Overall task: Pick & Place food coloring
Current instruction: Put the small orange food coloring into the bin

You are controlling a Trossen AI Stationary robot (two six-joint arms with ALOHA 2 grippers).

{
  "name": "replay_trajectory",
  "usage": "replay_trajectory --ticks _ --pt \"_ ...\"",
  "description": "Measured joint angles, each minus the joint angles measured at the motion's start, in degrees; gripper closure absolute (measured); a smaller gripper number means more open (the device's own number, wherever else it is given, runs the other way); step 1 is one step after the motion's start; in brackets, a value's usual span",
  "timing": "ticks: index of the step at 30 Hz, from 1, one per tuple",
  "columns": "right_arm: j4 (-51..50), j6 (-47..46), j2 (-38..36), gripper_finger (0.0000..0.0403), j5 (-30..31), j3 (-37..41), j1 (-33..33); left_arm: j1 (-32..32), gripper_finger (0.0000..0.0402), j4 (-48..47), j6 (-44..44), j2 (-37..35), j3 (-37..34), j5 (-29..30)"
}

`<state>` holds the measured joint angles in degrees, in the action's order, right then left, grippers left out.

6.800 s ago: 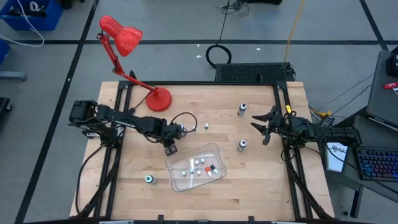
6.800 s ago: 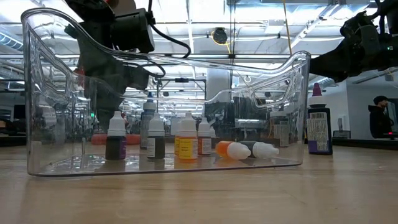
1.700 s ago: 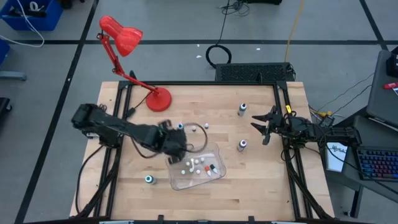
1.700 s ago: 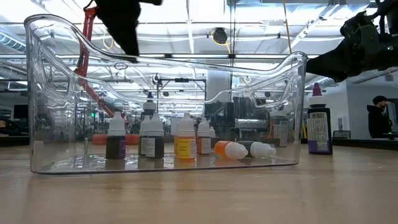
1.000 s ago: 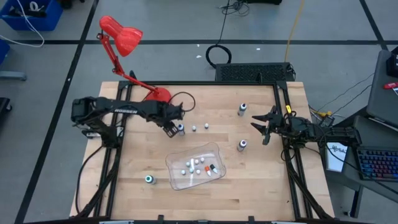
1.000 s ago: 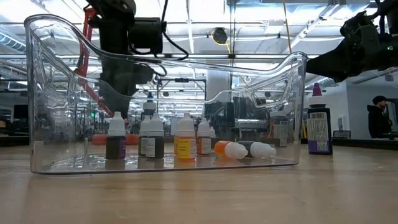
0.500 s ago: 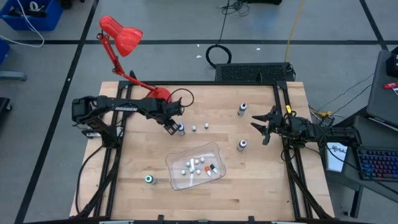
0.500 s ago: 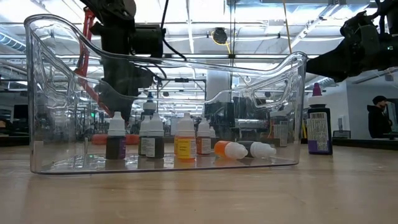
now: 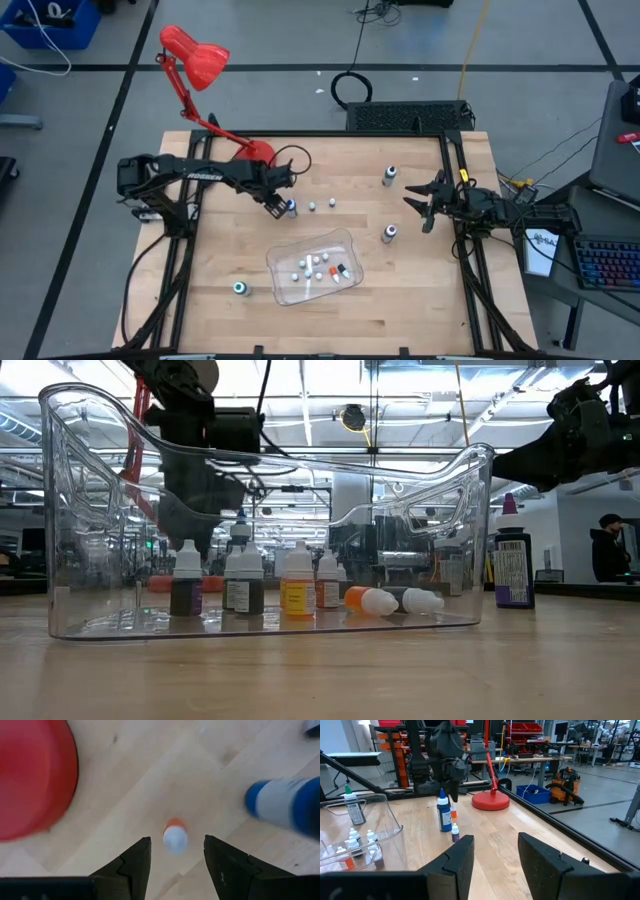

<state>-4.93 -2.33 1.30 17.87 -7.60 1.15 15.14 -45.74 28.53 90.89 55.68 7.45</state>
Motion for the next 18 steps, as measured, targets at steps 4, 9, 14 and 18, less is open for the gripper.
replay_trajectory --ticks 4,9,14,18 --pt "0.0 0.0 0.0 0.0261 0.0 0.0 0.0 0.8 0.0215 0.1 1.8 0.0 -2.6 -0.1" --pt "0.0 0.0 0.0 0.0261 0.0 0.0 0.0 1.0 0.0215 3.4 1.7 0.0 -4.5 -0.1" --pt "0.0 0.0 0.0 0.0261 0.0 0.0 0.0 0.9 0.0215 4.6 -0.7 0.0 -3.7 -0.4" --pt "0.0 0.0 0.0 0.0261 0.0 0.0 0.0 0.9 0.0215 5.0 -1.3 0.0 -3.6 -0.4"
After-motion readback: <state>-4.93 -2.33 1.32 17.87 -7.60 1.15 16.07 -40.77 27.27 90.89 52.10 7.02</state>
